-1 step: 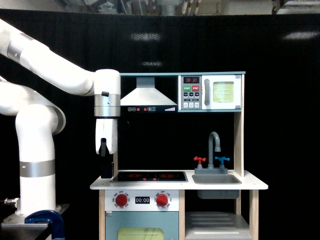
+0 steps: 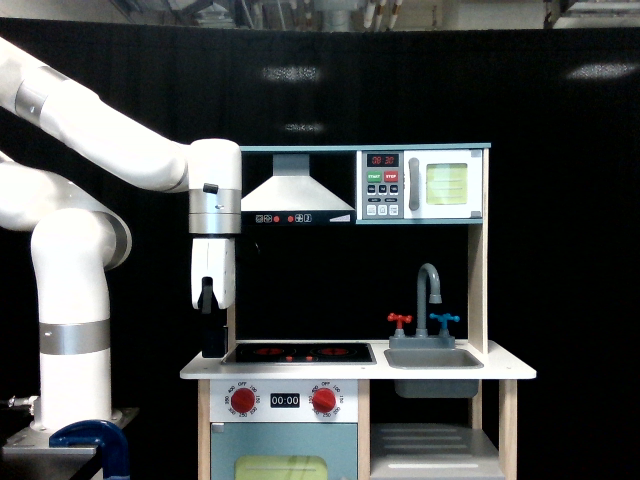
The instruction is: Open the oven door
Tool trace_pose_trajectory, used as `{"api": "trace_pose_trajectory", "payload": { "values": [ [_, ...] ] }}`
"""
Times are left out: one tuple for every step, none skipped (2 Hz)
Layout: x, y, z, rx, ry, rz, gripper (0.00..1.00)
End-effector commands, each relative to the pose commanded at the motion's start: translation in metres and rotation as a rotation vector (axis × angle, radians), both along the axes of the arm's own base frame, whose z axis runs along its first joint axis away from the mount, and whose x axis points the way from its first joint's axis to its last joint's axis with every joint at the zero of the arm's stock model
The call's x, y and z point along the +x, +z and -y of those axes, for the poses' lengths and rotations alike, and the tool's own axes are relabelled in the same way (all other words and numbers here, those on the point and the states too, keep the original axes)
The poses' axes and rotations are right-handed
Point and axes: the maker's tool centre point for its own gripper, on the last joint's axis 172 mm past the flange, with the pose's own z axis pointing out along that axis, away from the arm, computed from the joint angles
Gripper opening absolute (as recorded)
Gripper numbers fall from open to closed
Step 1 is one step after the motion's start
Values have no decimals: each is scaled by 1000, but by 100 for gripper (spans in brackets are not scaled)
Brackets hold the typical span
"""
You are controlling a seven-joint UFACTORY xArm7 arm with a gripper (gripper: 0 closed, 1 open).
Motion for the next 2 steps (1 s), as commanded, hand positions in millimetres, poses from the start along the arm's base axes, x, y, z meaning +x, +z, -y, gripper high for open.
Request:
{"api": "trace_pose_trajectory", "payload": {
  "values": [
    [10, 3, 0, -8, 26, 18, 100],
    [68, 16, 4, -17, 340, 56, 100]
  ]
}}
